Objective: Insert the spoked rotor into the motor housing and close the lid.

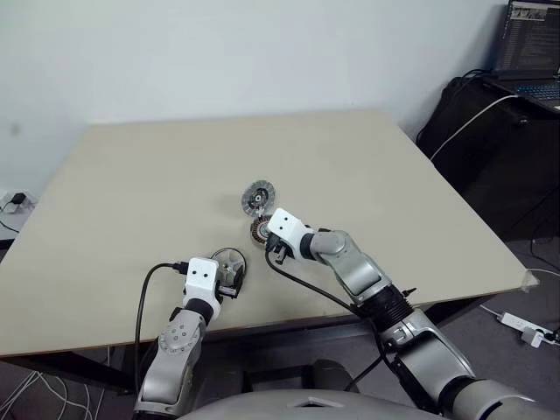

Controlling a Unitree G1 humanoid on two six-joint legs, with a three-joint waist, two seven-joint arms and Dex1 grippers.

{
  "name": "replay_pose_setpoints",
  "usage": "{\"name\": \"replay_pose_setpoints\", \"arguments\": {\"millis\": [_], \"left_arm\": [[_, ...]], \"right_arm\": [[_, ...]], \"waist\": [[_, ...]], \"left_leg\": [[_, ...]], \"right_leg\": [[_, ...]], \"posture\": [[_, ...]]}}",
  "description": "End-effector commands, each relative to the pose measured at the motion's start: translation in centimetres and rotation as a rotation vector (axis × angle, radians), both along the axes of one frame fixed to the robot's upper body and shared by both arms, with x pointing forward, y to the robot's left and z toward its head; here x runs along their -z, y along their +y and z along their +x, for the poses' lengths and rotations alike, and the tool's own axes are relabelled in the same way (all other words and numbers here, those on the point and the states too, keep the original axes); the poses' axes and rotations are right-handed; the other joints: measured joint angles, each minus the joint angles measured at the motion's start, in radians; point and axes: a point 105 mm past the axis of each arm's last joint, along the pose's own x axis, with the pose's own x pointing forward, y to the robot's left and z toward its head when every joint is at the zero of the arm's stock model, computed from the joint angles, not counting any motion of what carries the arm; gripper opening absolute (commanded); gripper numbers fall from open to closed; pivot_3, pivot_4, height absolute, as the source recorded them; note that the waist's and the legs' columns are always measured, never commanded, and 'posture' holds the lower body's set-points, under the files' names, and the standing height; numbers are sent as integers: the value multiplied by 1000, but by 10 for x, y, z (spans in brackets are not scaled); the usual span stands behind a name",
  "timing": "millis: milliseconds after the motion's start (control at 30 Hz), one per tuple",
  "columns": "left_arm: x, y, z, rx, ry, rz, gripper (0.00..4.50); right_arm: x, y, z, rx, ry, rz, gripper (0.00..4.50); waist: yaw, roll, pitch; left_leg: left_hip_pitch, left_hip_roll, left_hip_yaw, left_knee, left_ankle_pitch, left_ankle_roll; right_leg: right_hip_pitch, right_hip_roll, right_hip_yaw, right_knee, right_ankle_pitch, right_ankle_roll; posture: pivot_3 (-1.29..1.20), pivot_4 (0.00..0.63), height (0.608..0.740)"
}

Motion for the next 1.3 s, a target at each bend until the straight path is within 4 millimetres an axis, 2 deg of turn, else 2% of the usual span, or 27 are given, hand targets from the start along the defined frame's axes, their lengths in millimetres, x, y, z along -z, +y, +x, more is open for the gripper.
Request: {"name": "replay_pose_setpoints", "arguments": {"millis": [33,333,667,700,800,1167,1300], "left_arm": [[-13,-2,7,0,-60,-15,4500],[-14,-1,6,-1,-64,-11,4500],[-14,-1,5,-4,-61,-13,4500],[-14,-1,5,-4,-61,-13,4500],[-14,-1,5,-5,-61,-15,4500],[-13,-2,5,-17,-60,-22,4500],[-12,0,3,-29,-59,-24,4500]], "right_arm": [[-11,7,3,-24,-30,11,1161],[2,10,7,4,8,-4,1161],[11,-2,14,33,36,-46,1161],[11,-2,14,30,38,-52,774],[12,-4,13,20,43,-64,24],[4,-9,8,-34,50,-70,24],[-2,-18,-14,-84,40,-72,24]], "waist": [[1,0,0],[5,-1,0],[5,-1,0],[5,-1,0],[8,-1,0],[9,-1,0],[12,-1,0]], "left_leg": [[0,0,0,0,0,0],[0,0,0,0,0,0],[0,0,0,0,0,0],[0,0,0,0,0,0],[0,0,0,0,0,0],[-1,-1,0,0,0,0],[-1,-1,0,0,-1,2]], "right_leg": [[0,0,0,0,0,0],[0,0,0,0,0,0],[0,0,0,0,0,0],[0,0,0,0,0,0],[0,0,0,0,0,0],[0,-1,-1,-1,0,0],[0,-2,-1,-2,0,0]], "posture": [[0,0,740],[0,0,740],[0,0,740],[0,0,740],[0,0,740],[0,0,740],[0,0,740]]}}
